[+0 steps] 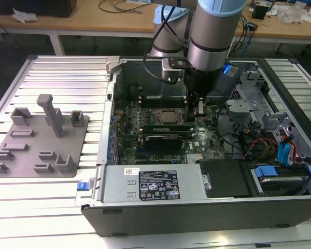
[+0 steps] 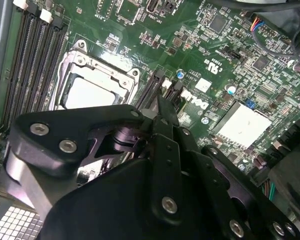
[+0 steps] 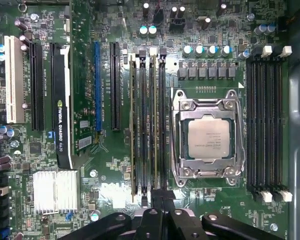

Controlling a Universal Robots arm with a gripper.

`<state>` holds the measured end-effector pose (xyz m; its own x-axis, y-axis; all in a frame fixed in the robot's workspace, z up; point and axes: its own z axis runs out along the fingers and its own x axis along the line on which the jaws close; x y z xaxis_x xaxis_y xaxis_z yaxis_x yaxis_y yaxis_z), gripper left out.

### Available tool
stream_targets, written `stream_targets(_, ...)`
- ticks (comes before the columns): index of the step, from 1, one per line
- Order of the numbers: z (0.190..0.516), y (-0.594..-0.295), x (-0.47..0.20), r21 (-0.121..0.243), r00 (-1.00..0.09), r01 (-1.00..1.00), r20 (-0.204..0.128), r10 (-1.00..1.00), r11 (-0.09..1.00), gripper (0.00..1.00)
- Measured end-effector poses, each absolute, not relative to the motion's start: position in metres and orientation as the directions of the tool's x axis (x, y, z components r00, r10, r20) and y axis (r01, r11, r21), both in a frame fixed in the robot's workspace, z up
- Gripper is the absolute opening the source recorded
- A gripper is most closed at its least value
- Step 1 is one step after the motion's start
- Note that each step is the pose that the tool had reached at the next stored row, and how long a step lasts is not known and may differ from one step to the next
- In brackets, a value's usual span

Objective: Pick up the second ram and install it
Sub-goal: 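Press down the second ram until it locks into place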

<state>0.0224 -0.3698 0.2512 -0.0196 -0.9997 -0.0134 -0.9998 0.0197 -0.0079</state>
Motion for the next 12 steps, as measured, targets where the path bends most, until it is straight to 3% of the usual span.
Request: stream_targets(12, 0.25, -0.37, -0.012, -0.009, -0.019, -1.0, -0.013, -1.0, 0.02, 0.08)
